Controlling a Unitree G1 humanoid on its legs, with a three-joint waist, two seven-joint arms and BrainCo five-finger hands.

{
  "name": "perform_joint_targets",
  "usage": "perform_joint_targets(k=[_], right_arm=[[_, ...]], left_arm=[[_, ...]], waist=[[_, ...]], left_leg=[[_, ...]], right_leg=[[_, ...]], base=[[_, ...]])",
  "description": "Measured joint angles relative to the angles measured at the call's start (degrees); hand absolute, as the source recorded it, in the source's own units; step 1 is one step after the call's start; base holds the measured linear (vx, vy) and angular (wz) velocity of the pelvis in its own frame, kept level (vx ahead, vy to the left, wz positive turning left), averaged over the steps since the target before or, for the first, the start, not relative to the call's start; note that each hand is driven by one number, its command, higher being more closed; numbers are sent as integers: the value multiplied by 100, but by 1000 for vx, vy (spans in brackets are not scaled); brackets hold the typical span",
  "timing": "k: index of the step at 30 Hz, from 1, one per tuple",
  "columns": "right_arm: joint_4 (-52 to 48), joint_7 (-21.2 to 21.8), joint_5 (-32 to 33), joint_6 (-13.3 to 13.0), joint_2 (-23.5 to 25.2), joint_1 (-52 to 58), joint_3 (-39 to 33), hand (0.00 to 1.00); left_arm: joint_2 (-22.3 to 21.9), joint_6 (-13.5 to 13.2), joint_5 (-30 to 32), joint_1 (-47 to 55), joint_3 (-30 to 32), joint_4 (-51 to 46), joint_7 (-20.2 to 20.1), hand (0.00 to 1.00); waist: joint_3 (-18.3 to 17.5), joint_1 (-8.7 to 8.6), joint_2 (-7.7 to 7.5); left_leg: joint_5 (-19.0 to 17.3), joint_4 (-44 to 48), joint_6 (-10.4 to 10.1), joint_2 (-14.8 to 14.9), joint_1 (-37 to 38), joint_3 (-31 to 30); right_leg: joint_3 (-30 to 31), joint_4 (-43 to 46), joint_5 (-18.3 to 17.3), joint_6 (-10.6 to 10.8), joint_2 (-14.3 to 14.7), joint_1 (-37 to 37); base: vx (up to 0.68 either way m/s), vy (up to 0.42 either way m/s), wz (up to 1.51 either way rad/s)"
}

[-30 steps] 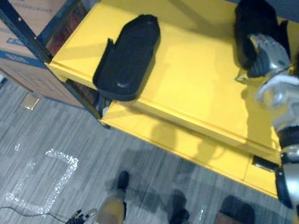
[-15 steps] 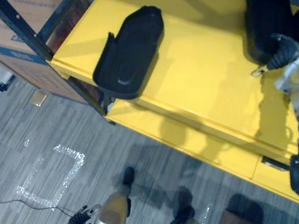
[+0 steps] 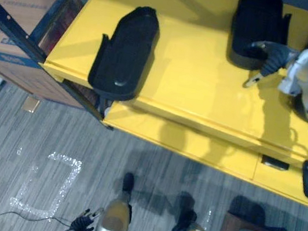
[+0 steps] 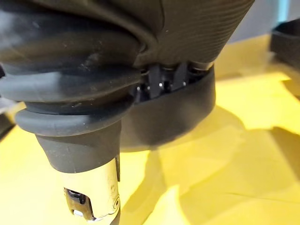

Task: Walk over and take plastic housings, then place them on the shelf

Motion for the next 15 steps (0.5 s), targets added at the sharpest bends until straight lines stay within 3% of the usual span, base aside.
perform_joint_targets(k=[8,15], right_arm=[[-458,96,-66,-129,329,272,178,0],[-710,330,-173,35,520,413,256,0]], left_arm=[[63,3,39,-7,2,-18,7,0],[149,36,50,-8,22,-10,118,0]], waist=[[27,11,-87],[-7,8,-251]], left_leg=[[-9,0,-16,31,109,5],[-17,-1,-50,123,170,7]], right_leg=[[-4,-33,1,-10,27,124],[-29,-205,54,-40,176,255]], base=[[0,0,0],[-2,-1,-1]])
